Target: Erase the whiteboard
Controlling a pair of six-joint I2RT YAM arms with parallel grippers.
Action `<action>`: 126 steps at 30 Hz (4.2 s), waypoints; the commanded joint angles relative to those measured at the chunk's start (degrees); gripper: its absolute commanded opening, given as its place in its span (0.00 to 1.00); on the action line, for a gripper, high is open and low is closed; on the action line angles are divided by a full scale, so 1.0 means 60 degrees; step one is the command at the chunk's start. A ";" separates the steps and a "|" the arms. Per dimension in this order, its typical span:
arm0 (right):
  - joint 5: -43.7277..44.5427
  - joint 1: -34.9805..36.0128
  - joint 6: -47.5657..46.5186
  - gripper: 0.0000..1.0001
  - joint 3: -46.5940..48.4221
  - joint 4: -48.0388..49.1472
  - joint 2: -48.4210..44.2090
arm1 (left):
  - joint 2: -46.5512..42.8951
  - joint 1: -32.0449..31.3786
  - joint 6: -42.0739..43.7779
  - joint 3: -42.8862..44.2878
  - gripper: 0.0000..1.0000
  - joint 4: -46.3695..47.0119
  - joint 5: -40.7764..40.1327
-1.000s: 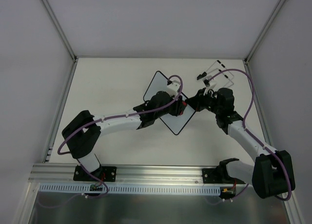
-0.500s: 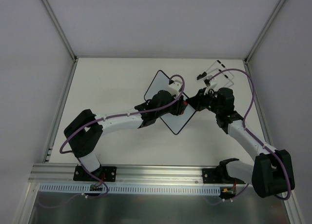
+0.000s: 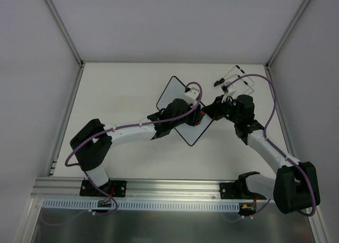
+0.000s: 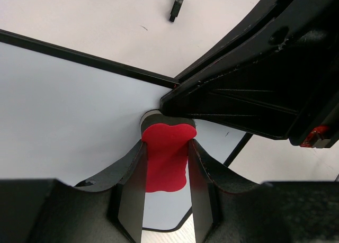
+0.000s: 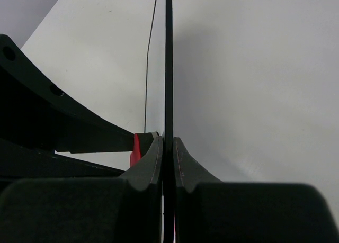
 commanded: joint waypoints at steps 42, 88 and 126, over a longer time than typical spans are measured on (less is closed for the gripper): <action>-0.1192 0.0297 -0.0627 0.00 0.0176 -0.0514 0.0115 | -0.4273 0.0048 -0.1188 -0.4327 0.00 0.0024 -0.0853; -0.3755 -0.2456 0.0383 0.00 0.3310 -0.0485 0.1141 | -0.3705 0.6394 -0.2541 -0.3408 0.99 -0.4604 -0.1088; -0.5938 -0.7099 0.2258 0.00 1.0606 0.0643 0.7351 | -0.6650 0.6380 -0.0826 -0.3260 0.99 -0.5689 -0.0633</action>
